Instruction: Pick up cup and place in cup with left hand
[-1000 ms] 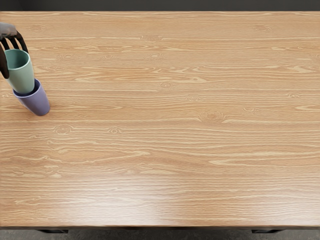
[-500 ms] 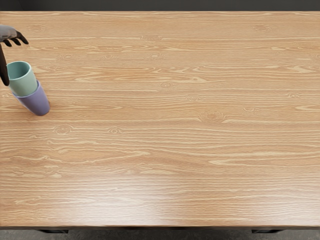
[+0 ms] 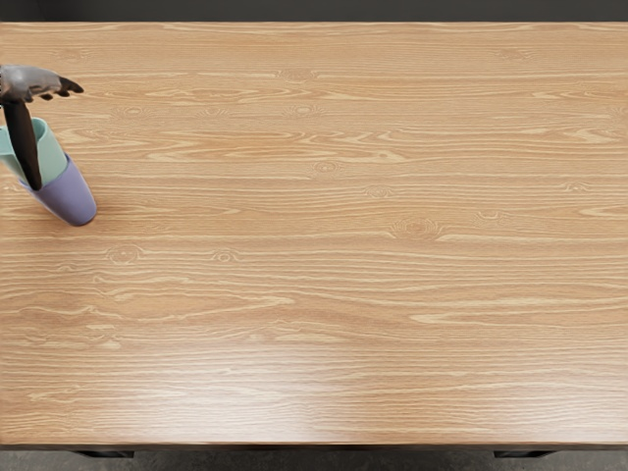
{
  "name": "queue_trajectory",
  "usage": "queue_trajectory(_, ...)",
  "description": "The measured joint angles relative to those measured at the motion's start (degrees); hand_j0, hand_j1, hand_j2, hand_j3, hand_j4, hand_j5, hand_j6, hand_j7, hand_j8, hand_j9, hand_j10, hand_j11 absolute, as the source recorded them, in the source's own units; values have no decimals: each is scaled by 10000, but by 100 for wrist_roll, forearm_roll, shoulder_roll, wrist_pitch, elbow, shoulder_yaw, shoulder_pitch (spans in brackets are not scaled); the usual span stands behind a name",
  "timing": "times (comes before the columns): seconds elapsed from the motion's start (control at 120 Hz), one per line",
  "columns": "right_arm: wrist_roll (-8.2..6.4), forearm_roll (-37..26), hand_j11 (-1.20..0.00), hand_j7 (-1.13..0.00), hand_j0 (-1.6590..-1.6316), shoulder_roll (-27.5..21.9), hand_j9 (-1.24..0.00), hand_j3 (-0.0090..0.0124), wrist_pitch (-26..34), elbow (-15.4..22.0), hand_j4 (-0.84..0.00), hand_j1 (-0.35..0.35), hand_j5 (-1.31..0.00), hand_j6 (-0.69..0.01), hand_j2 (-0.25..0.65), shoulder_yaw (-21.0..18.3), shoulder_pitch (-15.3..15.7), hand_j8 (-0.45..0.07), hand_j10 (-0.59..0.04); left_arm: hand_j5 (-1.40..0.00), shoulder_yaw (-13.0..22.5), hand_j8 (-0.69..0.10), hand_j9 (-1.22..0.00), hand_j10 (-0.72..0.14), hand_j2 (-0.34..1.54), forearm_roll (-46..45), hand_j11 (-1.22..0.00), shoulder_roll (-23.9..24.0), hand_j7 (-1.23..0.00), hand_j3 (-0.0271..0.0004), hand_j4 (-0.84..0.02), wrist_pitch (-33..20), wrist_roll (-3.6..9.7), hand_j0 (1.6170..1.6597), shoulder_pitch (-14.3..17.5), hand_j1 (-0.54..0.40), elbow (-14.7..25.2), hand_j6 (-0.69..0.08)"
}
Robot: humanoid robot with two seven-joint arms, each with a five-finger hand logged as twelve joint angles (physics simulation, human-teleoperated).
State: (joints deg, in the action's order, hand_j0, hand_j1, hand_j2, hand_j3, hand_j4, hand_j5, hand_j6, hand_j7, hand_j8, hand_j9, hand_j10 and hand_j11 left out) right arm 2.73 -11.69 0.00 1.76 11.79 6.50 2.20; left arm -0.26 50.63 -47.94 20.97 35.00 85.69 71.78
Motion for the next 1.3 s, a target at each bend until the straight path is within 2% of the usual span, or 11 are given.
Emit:
queue_trajectory(0.15, -4, 0, -309, -309, -16581, 0, -310, 0, 0, -1, -239, -3205, -310, -239, -48, 0, 0, -239, -238, -96, -35, -138, -90, -120, 46, -97, -88, 83, -90, 0, -130, 76, 0, 16580, 97, 3433, 36, -137)
queue_trajectory(0.458, -9, 0, -310, -310, -16581, 0, -310, 0, 0, -1, -239, -3204, -310, -239, -48, 0, 0, -239, -239, -27, -125, -78, -22, -60, 18, -137, -20, 577, -23, 0, -69, 98, 0, 16580, 159, 3487, 126, -82)
queue_trajectory(0.583, -15, 0, -311, -311, -16581, 0, -311, 0, 0, -1, -240, -3204, -311, -240, -48, 0, 0, -240, -239, -17, -269, -65, -13, -48, 13, -174, -11, 871, -14, 0, -56, 105, 0, 16580, 136, 3490, 157, -69)
queue_trajectory(0.717, -17, 0, -311, -311, -16581, 0, -311, 0, 0, -1, -240, -3203, -311, -240, -48, 0, 0, -240, -240, -12, -583, -57, -7, -41, 10, -839, -6, 936, -9, 0, -48, 309, 0, 16580, 88, 3491, 165, -61)
queue_trajectory(0.808, -17, 0, -310, -310, -16581, 0, -310, 0, 0, -1, -240, -3204, -310, -240, -48, 0, 0, -240, -239, -9, -915, -49, -5, -35, 8, -1463, -4, 850, -7, 0, -42, 839, 0, 16581, -63, 3491, 176, -53)
queue_trajectory(0.867, -18, 0, -310, -310, -16581, 0, -311, 0, 0, -1, -240, -3204, -311, -240, -48, 0, 0, -240, -239, -8, -1198, -45, -4, -32, 6, -1745, -3, 832, -6, 0, -39, 1081, 0, 16581, -331, 3491, 246, -49)
queue_trajectory(0.917, -16, 0, -311, -311, -16581, 0, -311, 0, 0, -1, -240, -3204, -311, -240, -48, 0, 0, -240, -240, -7, -1404, -45, -4, -32, 5, -1911, -2, 737, -5, 0, -39, 1204, 0, 16581, -433, 3491, 381, -49)
queue_trajectory(1.042, -11, 0, -311, -311, -16581, 0, -311, 0, 0, -1, -240, -3204, -311, -241, -48, 0, 0, -240, -240, -6, -1647, -39, -2, -27, 3, -2385, -1, -24, -4, 0, -34, 1344, 0, 16581, -730, 3491, 931, -43)
queue_trajectory(1.1, -10, 0, -311, -311, -16581, 0, -311, 0, 3, -1, -240, -3203, -311, -240, -49, 0, 0, -240, -239, -5, -1704, -39, -2, -27, 4, -2578, -1, -190, -4, 0, -33, 1371, 0, 16581, -926, 3492, 1222, -42)
queue_trajectory(1.183, -12, 0, -311, -311, -16581, 0, -311, 0, 5, -1, -240, -3203, -311, -240, -49, 0, 0, -240, -239, -5, -1984, -39, -2, -27, 3, -2712, -1, -339, -3, 0, -34, 1390, 0, 16581, -1477, 3491, 1696, -42)
queue_trajectory(1.3, -11, 0, -311, -311, -16581, 0, -311, 0, 5, -1, -240, -3203, -311, -240, -49, 0, 0, -240, -239, -5, -2198, -37, -1, -26, 3, -2791, 0, -692, -3, 0, -32, 1400, 0, 16581, -1833, 3492, 2194, -41)
